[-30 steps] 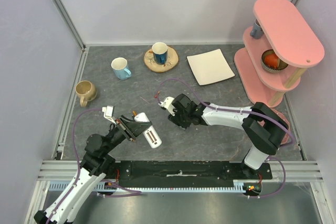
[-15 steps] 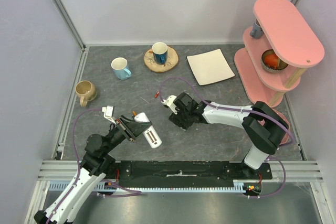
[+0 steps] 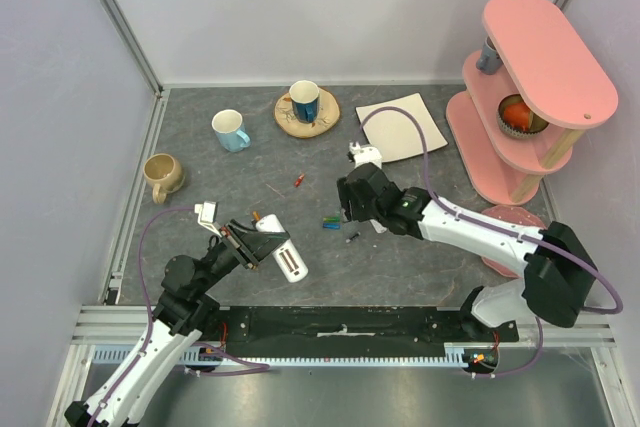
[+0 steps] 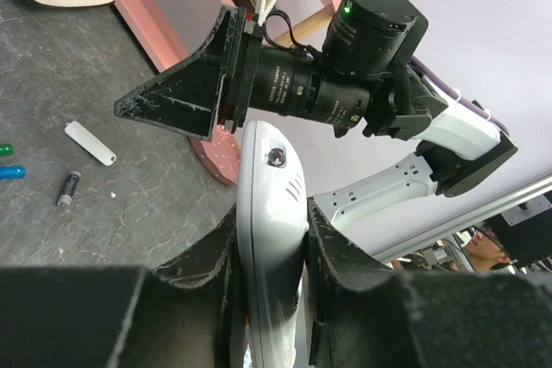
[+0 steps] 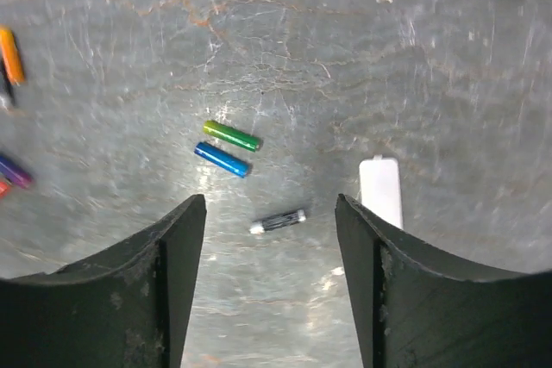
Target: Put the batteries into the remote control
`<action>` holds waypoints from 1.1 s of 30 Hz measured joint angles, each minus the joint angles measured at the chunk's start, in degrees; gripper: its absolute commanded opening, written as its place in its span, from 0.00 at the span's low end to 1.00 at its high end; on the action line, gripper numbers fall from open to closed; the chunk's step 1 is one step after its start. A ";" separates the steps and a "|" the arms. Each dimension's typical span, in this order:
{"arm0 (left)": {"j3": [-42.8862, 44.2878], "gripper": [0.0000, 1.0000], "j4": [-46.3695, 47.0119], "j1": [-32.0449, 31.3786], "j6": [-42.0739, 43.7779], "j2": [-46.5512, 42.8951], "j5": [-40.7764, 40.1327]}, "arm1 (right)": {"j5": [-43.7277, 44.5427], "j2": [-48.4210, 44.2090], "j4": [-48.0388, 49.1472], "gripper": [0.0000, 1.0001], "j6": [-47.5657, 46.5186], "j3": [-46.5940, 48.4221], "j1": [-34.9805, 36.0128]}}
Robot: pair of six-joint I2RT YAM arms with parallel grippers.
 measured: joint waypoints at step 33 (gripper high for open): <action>0.00 0.02 -0.11 0.00 0.00 0.00 0.00 | 10.91 13.20 -7.87 0.61 43.39 -0.94 6.36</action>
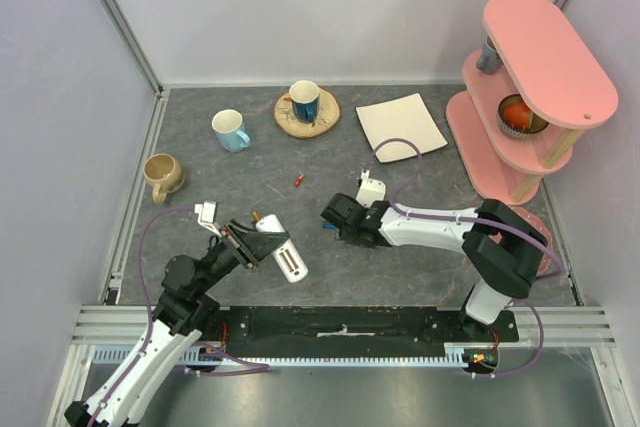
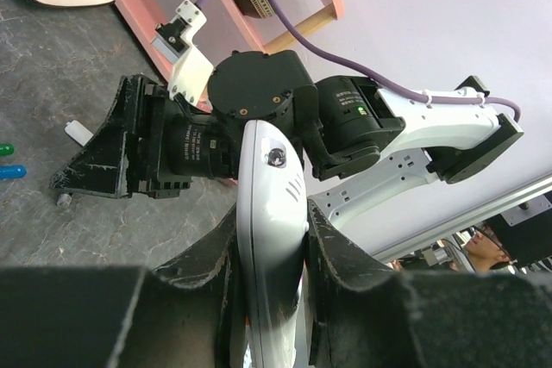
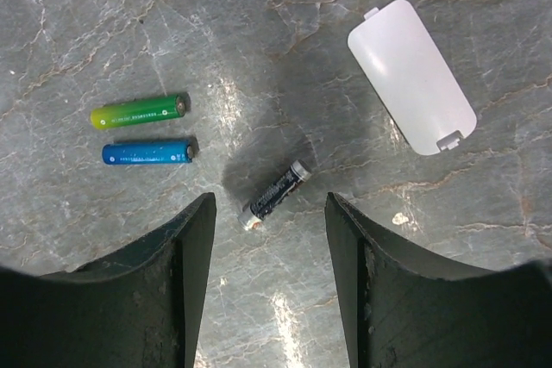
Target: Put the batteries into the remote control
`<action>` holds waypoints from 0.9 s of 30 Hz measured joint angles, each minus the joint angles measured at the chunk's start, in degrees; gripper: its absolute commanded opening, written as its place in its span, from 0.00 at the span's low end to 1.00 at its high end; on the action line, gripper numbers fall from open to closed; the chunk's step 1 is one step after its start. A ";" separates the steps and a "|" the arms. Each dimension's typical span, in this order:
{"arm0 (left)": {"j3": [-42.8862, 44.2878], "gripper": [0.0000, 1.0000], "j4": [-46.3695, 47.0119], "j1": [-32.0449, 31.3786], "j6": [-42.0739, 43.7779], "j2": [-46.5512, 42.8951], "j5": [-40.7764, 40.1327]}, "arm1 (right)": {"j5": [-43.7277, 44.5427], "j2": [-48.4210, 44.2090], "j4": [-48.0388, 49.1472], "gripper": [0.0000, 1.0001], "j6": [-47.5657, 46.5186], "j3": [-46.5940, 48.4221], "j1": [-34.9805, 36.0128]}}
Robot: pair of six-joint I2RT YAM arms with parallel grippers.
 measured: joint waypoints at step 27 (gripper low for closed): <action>0.00 0.02 -0.02 0.00 0.00 0.00 0.02 | -2.99 4.98 -1.51 0.35 -27.67 4.52 -0.74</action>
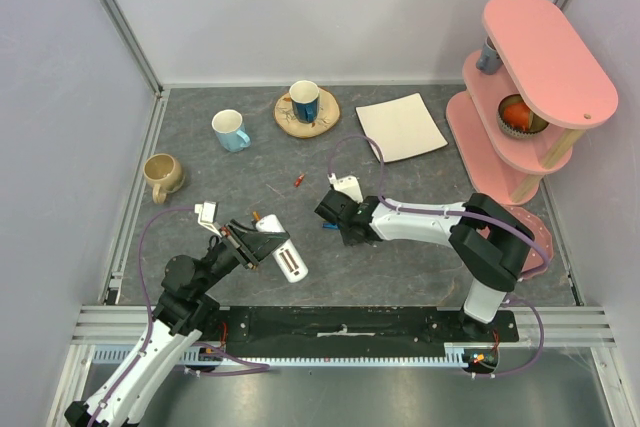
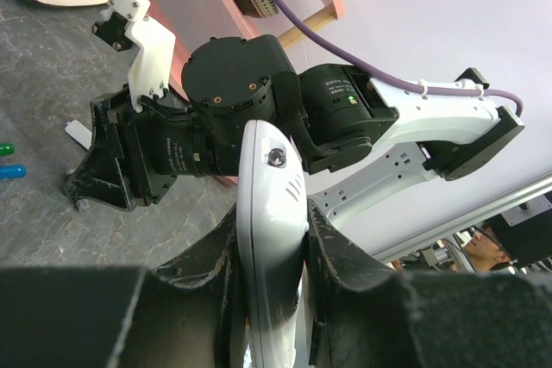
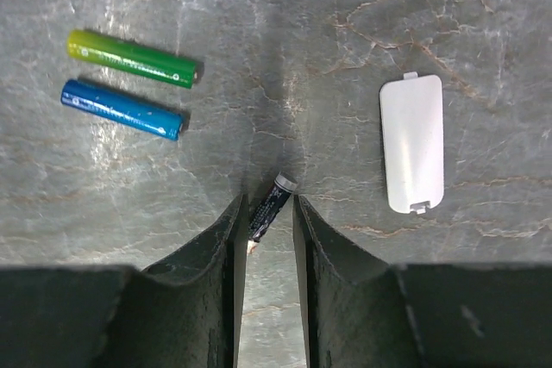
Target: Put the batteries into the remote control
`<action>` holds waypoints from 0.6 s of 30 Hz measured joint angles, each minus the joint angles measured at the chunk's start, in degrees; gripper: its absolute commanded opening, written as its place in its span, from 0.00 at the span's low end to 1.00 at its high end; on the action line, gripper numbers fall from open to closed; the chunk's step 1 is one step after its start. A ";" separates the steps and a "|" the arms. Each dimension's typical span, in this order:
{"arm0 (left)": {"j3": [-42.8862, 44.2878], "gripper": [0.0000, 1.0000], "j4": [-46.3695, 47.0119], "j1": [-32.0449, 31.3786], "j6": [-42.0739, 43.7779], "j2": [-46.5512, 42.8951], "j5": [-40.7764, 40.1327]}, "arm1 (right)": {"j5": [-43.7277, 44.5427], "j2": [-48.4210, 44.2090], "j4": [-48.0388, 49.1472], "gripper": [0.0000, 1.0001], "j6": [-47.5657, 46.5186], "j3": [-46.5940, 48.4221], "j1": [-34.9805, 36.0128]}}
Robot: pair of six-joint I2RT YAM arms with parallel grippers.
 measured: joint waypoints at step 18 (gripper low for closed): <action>0.00 0.02 -0.02 0.00 0.00 0.00 -0.02 | -2.99 -1.55 0.63 0.42 -1.60 -1.77 -0.22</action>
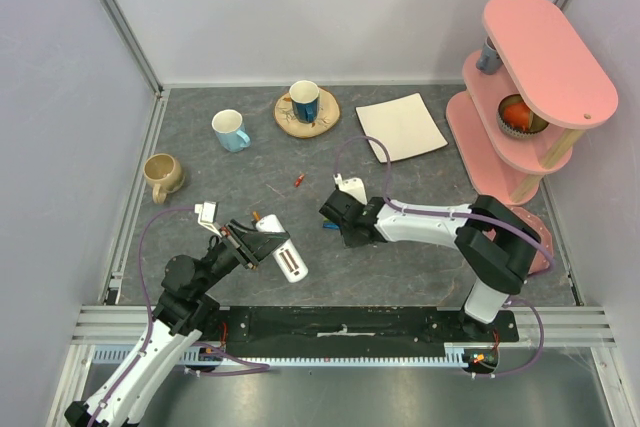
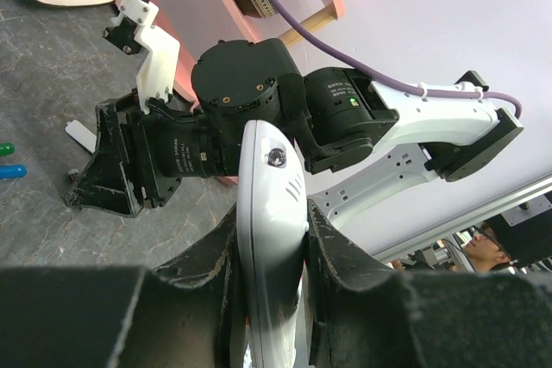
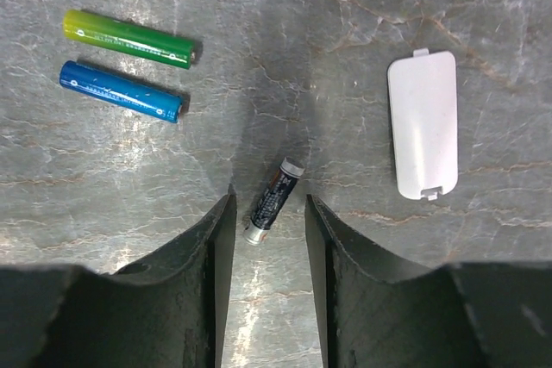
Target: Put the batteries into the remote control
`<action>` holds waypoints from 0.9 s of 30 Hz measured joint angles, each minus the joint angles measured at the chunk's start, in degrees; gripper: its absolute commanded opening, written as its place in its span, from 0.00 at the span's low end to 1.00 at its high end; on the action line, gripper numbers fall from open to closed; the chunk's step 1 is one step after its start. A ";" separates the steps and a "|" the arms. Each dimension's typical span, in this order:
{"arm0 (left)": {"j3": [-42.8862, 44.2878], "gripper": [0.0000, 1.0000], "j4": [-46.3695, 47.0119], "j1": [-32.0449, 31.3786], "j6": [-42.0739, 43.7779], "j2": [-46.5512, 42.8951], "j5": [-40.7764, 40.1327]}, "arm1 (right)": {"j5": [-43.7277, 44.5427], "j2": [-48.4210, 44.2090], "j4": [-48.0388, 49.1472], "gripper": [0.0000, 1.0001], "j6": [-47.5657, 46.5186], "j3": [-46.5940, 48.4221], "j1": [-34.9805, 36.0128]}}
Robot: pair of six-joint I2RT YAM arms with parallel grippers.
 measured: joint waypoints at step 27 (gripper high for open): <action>0.00 0.02 0.72 0.00 -0.02 0.17 0.00 | -1.01 -5.99 4.44 0.00 7.50 -7.50 -1.22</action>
